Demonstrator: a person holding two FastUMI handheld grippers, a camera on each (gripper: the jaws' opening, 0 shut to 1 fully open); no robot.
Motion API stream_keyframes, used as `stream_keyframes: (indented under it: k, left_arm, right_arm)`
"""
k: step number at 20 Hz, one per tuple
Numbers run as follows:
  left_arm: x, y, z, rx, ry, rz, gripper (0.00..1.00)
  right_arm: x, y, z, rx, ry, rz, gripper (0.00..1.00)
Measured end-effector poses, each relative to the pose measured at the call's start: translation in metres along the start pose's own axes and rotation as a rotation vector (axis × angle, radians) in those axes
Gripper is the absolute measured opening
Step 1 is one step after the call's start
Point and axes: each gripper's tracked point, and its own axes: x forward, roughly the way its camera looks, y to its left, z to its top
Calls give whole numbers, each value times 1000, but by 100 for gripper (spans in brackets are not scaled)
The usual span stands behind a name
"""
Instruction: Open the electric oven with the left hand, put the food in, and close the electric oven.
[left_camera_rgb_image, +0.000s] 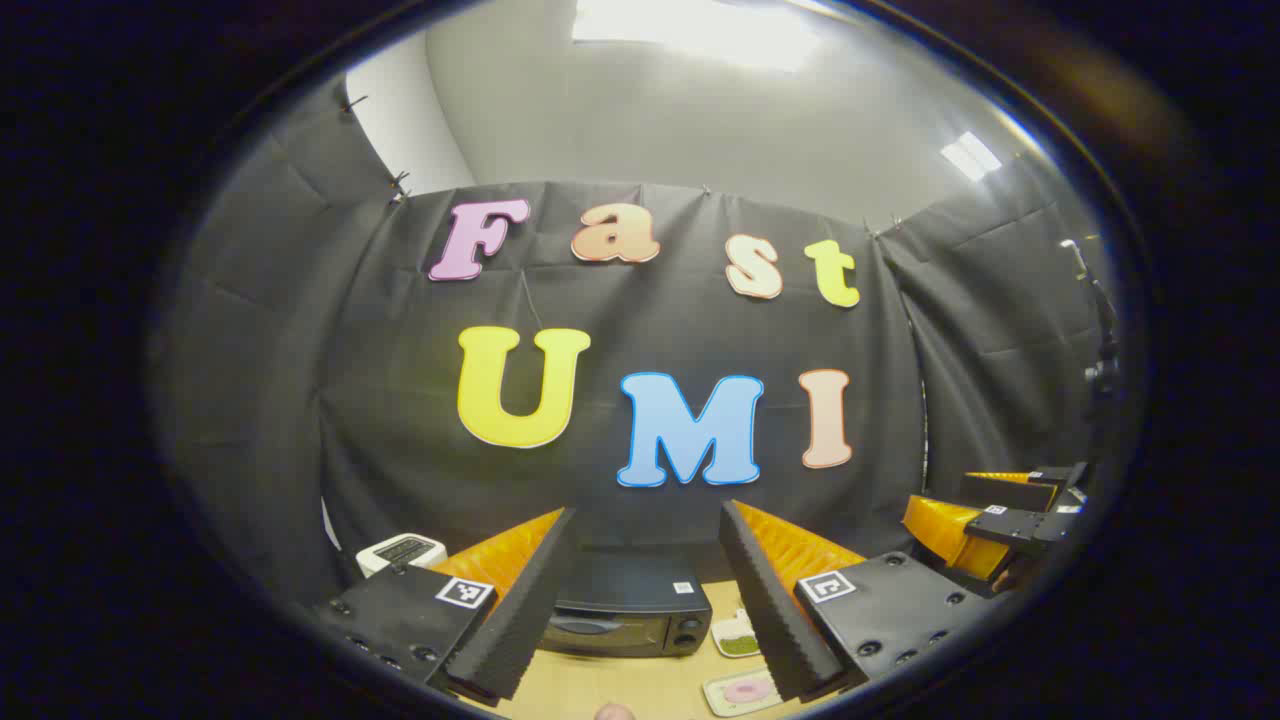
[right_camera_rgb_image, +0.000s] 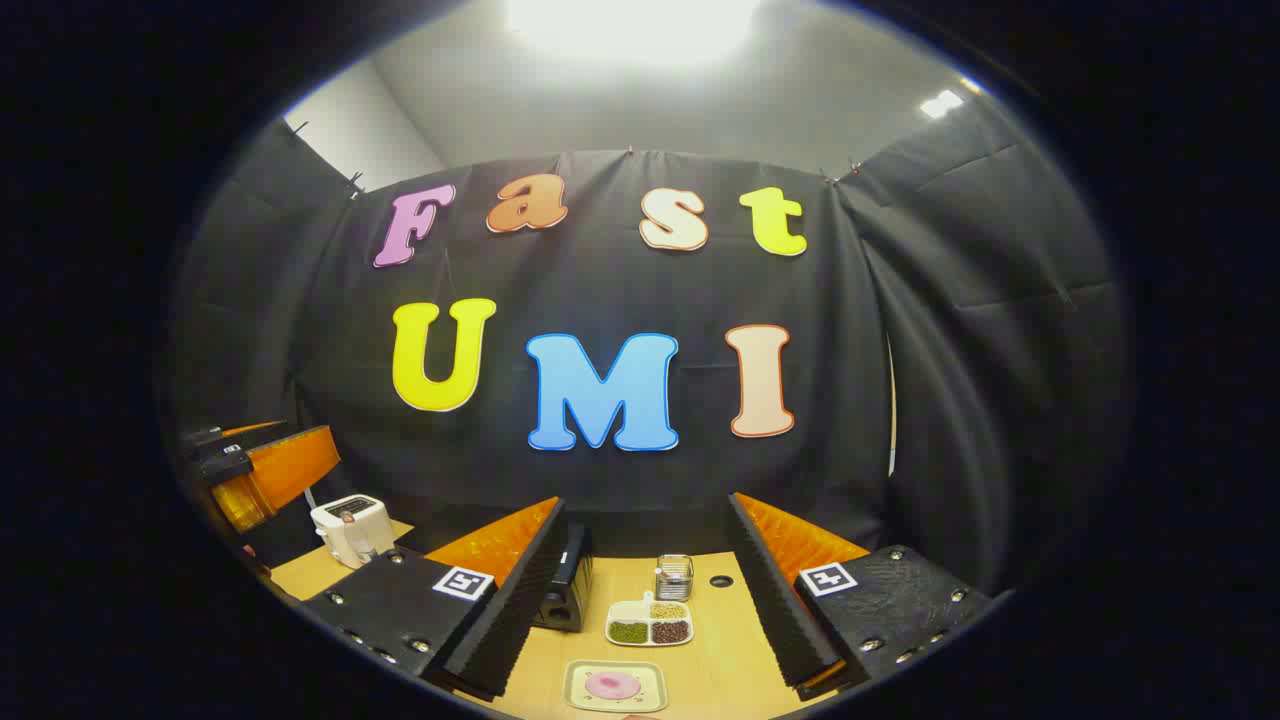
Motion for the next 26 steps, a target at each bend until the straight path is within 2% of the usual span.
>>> stream_keyframes:
  k: [1,2,3,5,6,7,8,10,11,12,13,16,17,18,21,22,26]
  left_arm:
    - [1,-3,-3,-6,-4,2,99]
    - [2,-5,-4,-5,-6,4,92]
    - [2,-5,-8,5,-1,11,92]
    - [2,-1,-11,27,2,25,99]
    - [3,1,-10,37,-2,20,92]
    - [5,3,-9,45,-7,13,99]
    - [8,6,-7,50,-9,0,95]
    - [11,15,-7,46,1,-13,99]
    - [14,22,-5,36,-12,-15,92]
    - [17,27,-6,27,-14,-15,95]
    - [19,31,-12,18,0,-21,99]
    - [28,41,-21,-5,26,-28,99]
    - [31,43,-22,-15,34,-34,91]
    - [34,45,-26,-21,41,-42,95]
    - [46,49,-37,-28,67,-51,95]
    - [51,49,-43,-29,84,-56,99]
    - [77,45,-86,-34,217,-95,99]
  right_arm:
    - [3,1,0,5,-6,12,96]
    - [8,1,0,5,-18,19,96]
    - [12,2,-2,4,-21,28,96]
    - [18,12,-10,15,-3,51,96]
    - [21,17,-10,24,0,61,96]
    - [23,22,-9,32,0,64,96]
    - [25,24,-7,39,-3,55,96]
    - [28,26,-6,61,0,14,96]
    - [29,31,1,78,-14,3,95]
    - [29,36,5,86,-28,-1,96]
    - [30,38,6,84,-36,-10,95]
    - [33,49,5,62,-34,-14,95]
    - [34,51,2,57,-27,-14,95]
    - [34,53,0,57,-19,-12,95]
    - [36,53,-10,76,14,-9,96]
    - [38,52,-13,81,22,-8,96]
    - [46,40,-30,94,67,-14,96]
